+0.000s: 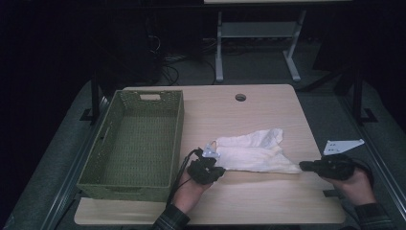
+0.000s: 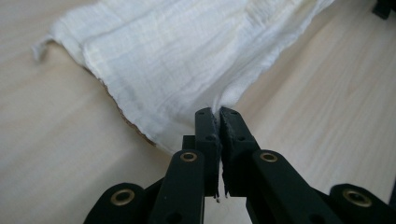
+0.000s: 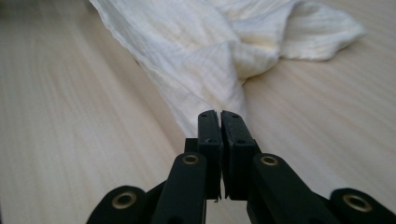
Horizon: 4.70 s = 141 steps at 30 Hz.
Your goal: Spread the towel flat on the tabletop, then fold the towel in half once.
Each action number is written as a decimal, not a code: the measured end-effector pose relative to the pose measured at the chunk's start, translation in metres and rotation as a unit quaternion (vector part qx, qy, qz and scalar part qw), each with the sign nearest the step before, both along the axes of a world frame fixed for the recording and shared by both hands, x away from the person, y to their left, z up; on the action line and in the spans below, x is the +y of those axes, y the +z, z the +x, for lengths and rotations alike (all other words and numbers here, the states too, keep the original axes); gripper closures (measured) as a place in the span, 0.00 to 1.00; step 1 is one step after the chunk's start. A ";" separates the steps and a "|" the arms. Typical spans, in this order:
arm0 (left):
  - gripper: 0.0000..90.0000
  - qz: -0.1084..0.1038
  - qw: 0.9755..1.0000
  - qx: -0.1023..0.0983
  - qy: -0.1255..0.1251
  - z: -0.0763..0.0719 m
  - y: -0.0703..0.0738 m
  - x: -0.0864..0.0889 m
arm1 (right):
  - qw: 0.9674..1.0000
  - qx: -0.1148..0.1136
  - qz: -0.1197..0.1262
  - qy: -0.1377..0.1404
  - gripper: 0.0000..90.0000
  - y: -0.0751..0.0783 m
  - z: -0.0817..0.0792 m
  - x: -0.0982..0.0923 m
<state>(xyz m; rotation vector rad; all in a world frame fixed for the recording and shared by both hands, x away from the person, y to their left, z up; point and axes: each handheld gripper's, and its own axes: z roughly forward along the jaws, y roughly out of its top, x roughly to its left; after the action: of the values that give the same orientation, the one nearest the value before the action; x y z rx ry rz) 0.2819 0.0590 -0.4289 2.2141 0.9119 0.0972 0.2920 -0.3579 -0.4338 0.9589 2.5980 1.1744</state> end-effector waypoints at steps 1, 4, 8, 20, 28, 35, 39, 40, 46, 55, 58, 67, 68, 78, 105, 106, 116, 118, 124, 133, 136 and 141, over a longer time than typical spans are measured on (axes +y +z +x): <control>0.95 -0.001 1.000 0.002 0.001 -0.002 -0.001 0.000 | 1.000 0.003 -0.003 0.002 0.96 -0.001 -0.003 0.000; 0.94 -0.005 1.000 0.007 -0.002 -0.009 -0.002 0.002 | 1.000 0.012 -0.003 0.012 0.96 -0.004 -0.010 0.000; 0.82 -0.009 1.000 -0.002 -0.001 -0.010 0.000 0.003 | 1.000 0.014 0.008 0.022 0.88 -0.004 -0.016 -0.001; 0.87 0.020 0.999 -0.024 -0.011 0.026 -0.010 -0.017 | 0.999 0.001 0.014 0.033 0.94 -0.002 0.005 0.008; 0.90 0.070 0.997 -0.025 -0.028 0.042 -0.029 -0.033 | 0.997 0.031 -0.039 0.060 0.98 -0.027 0.022 0.034; 0.90 0.079 0.996 -0.019 -0.032 0.031 -0.027 -0.024 | 0.993 0.034 -0.053 0.097 0.98 -0.030 0.016 0.052; 0.90 0.086 0.996 -0.011 -0.033 0.021 -0.025 -0.015 | 0.990 0.038 -0.056 0.122 0.98 -0.029 0.010 0.064; 0.90 0.088 0.996 -0.009 -0.032 0.019 -0.024 -0.014 | 0.990 0.040 -0.055 0.127 0.98 -0.029 0.009 0.067; 0.86 0.087 0.996 -0.008 -0.032 0.015 -0.024 -0.010 | 0.987 0.044 -0.052 0.144 0.96 -0.026 0.002 0.073; 0.70 0.081 0.996 -0.029 -0.026 0.019 -0.017 -0.011 | 0.995 0.005 -0.018 0.100 0.88 -0.004 0.017 0.061; 0.70 0.068 0.997 -0.039 -0.008 0.026 -0.010 -0.011 | 0.996 0.000 -0.020 0.088 0.84 -0.003 0.026 0.060; 0.69 0.063 0.996 -0.059 0.032 0.060 -0.002 -0.019 | 0.999 -0.019 -0.022 0.027 0.82 0.006 0.071 0.047; 0.69 0.061 0.996 -0.061 0.037 0.065 -0.002 -0.020 | 0.999 -0.022 -0.024 0.018 0.82 0.007 0.077 0.045; 0.68 0.084 0.992 -0.056 0.074 0.109 -0.014 -0.023 | 0.998 -0.014 -0.033 -0.054 0.76 -0.003 0.134 0.028; 0.95 0.060 0.991 -0.069 0.099 0.142 -0.020 -0.030 | 0.996 0.006 -0.048 -0.075 0.93 -0.011 0.151 0.012; 0.95 0.054 0.991 -0.071 0.101 0.144 -0.018 -0.031 | 0.996 0.003 -0.050 -0.079 0.93 -0.008 0.150 0.010; 0.95 0.047 0.985 -0.098 0.137 0.173 -0.006 -0.034 | 0.993 -0.019 -0.061 -0.096 0.94 -0.001 0.171 0.013; 0.95 0.050 0.983 -0.099 0.146 0.180 -0.007 -0.031 | 0.993 -0.020 -0.059 -0.096 0.94 -0.004 0.177 0.016; 0.89 0.062 0.983 -0.082 0.151 0.200 -0.023 -0.027 | 0.994 -0.009 -0.070 -0.089 0.88 -0.018 0.182 0.025; 0.67 0.062 0.980 -0.084 0.169 0.199 -0.026 -0.017 | 0.992 -0.019 -0.025 -0.123 0.73 -0.016 0.189 0.008; 0.63 0.059 0.981 -0.081 0.167 0.200 -0.028 -0.016 | 0.992 -0.010 -0.022 -0.121 0.72 -0.021 0.192 0.011; 0.62 0.062 0.981 -0.074 0.166 0.202 -0.035 -0.016 | 0.994 -0.005 -0.021 -0.107 0.71 -0.027 0.195 0.020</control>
<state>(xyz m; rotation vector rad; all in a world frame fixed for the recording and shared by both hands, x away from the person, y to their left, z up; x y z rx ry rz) 0.4844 0.0428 -0.4640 2.1128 1.2099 0.4810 0.4872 -0.3384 -0.4610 1.1850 2.4275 1.0620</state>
